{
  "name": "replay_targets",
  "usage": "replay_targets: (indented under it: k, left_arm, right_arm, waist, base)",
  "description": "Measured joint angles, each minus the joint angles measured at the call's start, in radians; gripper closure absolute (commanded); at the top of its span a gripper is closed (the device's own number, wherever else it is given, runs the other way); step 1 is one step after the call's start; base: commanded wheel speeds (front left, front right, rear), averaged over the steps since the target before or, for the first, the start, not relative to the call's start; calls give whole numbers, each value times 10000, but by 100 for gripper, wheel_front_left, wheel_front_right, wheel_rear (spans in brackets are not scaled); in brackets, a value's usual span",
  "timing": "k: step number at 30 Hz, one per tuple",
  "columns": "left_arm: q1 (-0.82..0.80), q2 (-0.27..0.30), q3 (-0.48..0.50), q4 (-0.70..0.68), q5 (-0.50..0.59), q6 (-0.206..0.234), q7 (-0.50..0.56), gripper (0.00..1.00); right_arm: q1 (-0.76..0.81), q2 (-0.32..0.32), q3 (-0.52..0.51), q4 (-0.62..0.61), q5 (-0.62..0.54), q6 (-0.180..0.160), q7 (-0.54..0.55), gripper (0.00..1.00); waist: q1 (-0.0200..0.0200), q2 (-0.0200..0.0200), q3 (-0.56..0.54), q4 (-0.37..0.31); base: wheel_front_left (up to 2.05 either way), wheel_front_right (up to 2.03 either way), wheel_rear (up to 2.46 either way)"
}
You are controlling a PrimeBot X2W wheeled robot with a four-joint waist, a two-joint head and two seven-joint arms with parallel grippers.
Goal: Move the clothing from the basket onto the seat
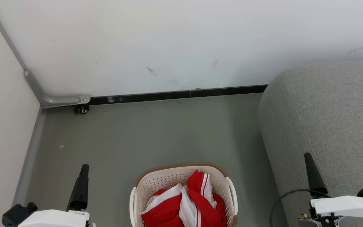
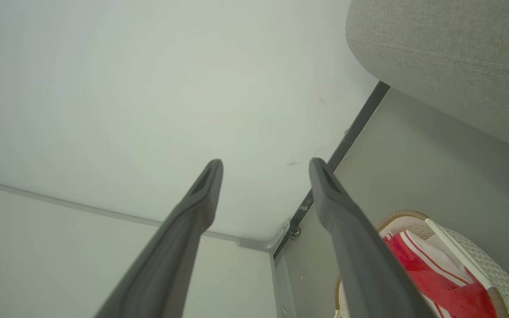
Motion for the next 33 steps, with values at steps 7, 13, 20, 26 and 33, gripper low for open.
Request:
replay_targets:
  k: [7,13,20,26,33]
  left_arm:
    - [-2,69,-251,-219,1425,102,-280,0]
    - [-2,71,-453,-422,2585,265,-453,0]
    - [-2,247,-736,-635,4148,418,-734,0]
    - [-2,268,-943,-765,5195,537,-894,0]
    - [-3,332,-1269,-897,6635,717,-1197,0]
  right_arm:
    - [-164,-19,59,81,-1212,0,-226,0]
    - [-205,-12,52,169,-2128,0,-443,0]
    - [-235,6,153,257,-3302,0,-717,0]
    - [-400,13,259,316,-4188,0,-901,0]
    - [-440,21,345,447,-5465,0,-1143,0]
  waist:
    - [1,0,20,-13]
    - [-45,-1,74,-23]
    - [-107,-1,162,-32]
    - [-138,-1,225,-39]
    - [-154,0,303,-50]
  base:
    - [0,0,0]
    - [0,0,0]
    - [0,0,0]
    - [0,0,0]
    - [0,0,0]
